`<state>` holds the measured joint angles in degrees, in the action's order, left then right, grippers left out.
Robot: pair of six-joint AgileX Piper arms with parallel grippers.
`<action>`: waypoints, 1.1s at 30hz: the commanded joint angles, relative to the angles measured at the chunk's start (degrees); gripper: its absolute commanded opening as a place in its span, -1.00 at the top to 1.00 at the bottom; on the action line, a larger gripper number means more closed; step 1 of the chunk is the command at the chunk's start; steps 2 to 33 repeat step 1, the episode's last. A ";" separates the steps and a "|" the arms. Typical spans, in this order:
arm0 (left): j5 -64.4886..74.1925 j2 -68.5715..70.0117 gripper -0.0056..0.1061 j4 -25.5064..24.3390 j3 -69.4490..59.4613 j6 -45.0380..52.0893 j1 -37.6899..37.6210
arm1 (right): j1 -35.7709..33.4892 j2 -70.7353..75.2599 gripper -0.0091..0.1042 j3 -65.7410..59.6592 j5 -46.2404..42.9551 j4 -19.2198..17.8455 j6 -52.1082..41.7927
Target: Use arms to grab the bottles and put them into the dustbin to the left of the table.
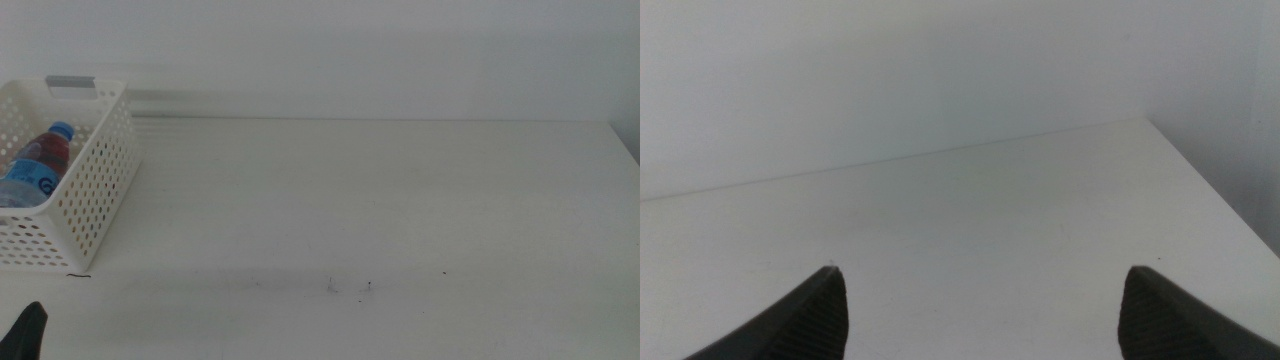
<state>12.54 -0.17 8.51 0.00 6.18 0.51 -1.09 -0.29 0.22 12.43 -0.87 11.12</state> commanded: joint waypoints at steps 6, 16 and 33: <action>-0.79 0.17 -0.78 0.10 0.00 -0.17 0.04 | 0.50 0.29 -0.79 -0.22 -0.37 -0.44 -0.42; -0.79 0.17 -0.78 0.10 0.00 -0.17 0.04 | 0.50 0.29 -0.79 -0.22 -0.37 -0.44 -0.42; -0.79 0.17 -0.78 0.10 0.00 -0.17 0.04 | 0.50 0.29 -0.79 -0.22 -0.37 -0.44 -0.42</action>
